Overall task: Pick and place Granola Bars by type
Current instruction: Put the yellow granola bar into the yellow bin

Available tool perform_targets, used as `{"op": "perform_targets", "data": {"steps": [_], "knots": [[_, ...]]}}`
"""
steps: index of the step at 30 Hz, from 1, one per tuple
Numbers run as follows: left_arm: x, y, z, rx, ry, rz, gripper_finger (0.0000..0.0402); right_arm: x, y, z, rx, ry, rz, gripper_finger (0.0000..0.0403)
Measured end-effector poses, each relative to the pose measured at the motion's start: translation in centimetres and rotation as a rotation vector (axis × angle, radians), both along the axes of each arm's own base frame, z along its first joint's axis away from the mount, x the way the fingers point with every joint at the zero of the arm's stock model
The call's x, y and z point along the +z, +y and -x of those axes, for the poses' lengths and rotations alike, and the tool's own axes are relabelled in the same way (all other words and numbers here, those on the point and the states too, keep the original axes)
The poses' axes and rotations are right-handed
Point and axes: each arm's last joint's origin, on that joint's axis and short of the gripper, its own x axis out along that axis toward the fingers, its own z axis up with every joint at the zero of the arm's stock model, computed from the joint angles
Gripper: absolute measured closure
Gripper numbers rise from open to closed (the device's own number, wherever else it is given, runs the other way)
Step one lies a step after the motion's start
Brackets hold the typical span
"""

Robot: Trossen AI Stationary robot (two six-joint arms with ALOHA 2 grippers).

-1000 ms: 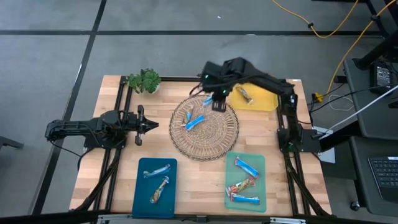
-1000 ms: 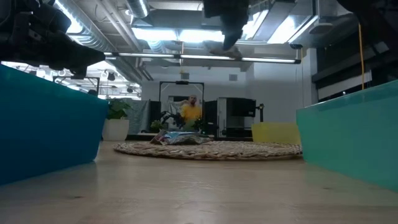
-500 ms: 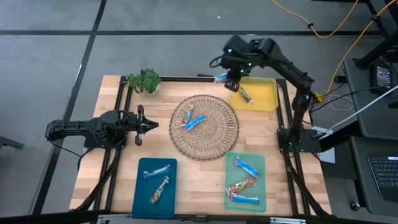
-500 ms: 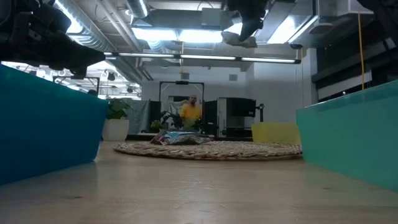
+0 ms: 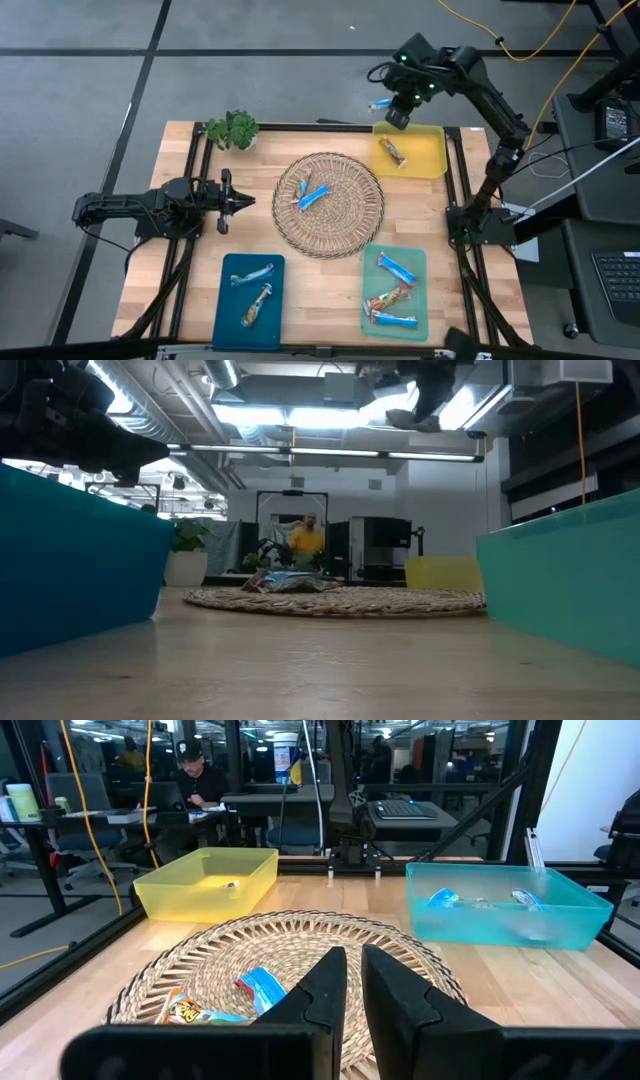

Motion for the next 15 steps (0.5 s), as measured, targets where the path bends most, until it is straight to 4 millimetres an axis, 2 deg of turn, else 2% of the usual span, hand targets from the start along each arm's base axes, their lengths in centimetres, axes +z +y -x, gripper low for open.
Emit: {"op": "perform_targets", "data": {"steps": [5, 15], "knots": [[0.0, 0.0, 0.0, 0.0, 0.0, 0.0, 0.037, -2.1, -0.7, 3.0, -0.1, 0.108, -0.03, 0.0341], [0.0, 0.0, 0.0, 0.0, 0.0, 0.0, 0.037, -9.5, -0.3, 8.0, -0.232, 0.128, -0.045, 0.0341]]}}
